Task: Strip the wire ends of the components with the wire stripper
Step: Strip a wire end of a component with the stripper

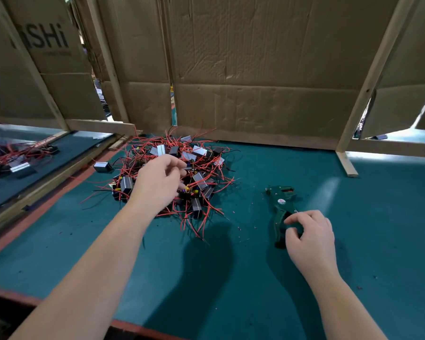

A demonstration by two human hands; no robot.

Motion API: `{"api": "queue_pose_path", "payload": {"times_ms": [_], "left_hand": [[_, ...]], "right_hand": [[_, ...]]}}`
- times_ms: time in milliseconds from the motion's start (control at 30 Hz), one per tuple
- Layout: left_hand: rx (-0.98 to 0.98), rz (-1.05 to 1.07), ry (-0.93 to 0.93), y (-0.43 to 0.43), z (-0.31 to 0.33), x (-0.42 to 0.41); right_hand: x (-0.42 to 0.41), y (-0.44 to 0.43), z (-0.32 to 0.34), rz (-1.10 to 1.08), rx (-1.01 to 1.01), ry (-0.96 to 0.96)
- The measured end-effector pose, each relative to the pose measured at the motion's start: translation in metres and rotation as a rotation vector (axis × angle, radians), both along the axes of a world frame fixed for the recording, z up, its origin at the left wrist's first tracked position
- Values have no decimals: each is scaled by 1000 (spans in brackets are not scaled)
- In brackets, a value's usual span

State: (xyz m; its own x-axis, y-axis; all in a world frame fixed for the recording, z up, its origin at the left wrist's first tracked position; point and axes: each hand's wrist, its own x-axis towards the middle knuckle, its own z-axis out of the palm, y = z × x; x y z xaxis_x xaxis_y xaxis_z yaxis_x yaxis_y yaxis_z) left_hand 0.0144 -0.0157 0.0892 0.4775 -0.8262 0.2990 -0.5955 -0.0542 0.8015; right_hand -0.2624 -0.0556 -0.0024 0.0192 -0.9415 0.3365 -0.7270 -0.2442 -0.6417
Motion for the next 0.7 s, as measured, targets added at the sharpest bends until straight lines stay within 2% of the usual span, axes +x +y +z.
{"api": "queue_pose_path", "payload": {"times_ms": [100, 167, 267, 400, 533, 600, 700], "left_hand": [[182, -21, -585, 3, -7, 10], [277, -121, -770, 1, -15, 13], [317, -240, -778, -8, -23, 11], [155, -153, -780, -18, -31, 6], [141, -109, -929, -29, -32, 1], [62, -59, -809, -30, -28, -1], [-191, -39, -320, -29, -12, -8]], "right_hand": [[0, 2, 2, -3, 1, -22], [0, 4, 2, -4, -12, -22], [1, 3, 2, -8, -17, -17], [0, 1, -1, -29, -12, 6], [1, 1, -4, -56, -7, 58], [2, 2, -5, -53, -9, 77], [4, 3, -5, -56, -15, 80]]}}
